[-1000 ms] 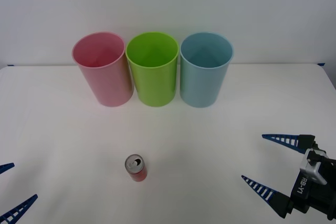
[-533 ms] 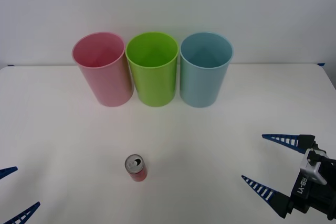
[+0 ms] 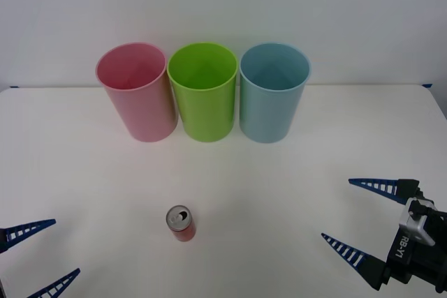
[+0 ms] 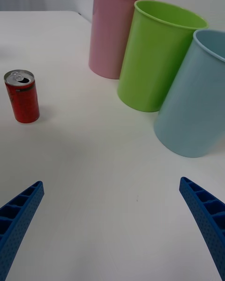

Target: Put cans in the blue bin and PET bottles in the pink bin and trash in the green bin.

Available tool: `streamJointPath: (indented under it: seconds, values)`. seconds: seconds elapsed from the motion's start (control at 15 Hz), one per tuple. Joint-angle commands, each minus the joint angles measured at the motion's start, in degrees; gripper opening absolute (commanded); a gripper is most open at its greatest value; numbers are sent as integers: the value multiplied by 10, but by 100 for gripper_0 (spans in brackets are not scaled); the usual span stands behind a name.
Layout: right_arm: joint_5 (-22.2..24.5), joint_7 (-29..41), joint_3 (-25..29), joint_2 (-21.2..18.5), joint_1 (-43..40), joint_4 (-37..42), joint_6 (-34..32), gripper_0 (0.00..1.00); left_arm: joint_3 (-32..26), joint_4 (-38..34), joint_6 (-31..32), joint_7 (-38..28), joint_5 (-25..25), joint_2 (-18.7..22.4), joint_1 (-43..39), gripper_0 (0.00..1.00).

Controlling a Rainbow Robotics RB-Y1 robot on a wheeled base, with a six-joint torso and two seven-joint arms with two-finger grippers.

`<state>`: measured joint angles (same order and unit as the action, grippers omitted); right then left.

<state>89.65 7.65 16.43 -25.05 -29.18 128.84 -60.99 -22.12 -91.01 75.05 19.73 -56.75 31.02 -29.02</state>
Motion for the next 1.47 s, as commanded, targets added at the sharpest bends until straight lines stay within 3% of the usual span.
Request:
streamJointPath:
  seconds: [0.07,0.4,0.87,1.47]
  values:
    - [0,0,0,0,0,0,0,100,16,-8,-3,-4,-13,26,6,100]
    - [0,0,0,0,0,0,0,100,62,-6,-25,-22,-37,35,26,100]
    - [0,0,0,0,0,0,0,100,168,86,-10,11,5,33,116,100]
    - [0,0,0,0,0,0,0,100,260,102,-83,25,6,21,174,100]
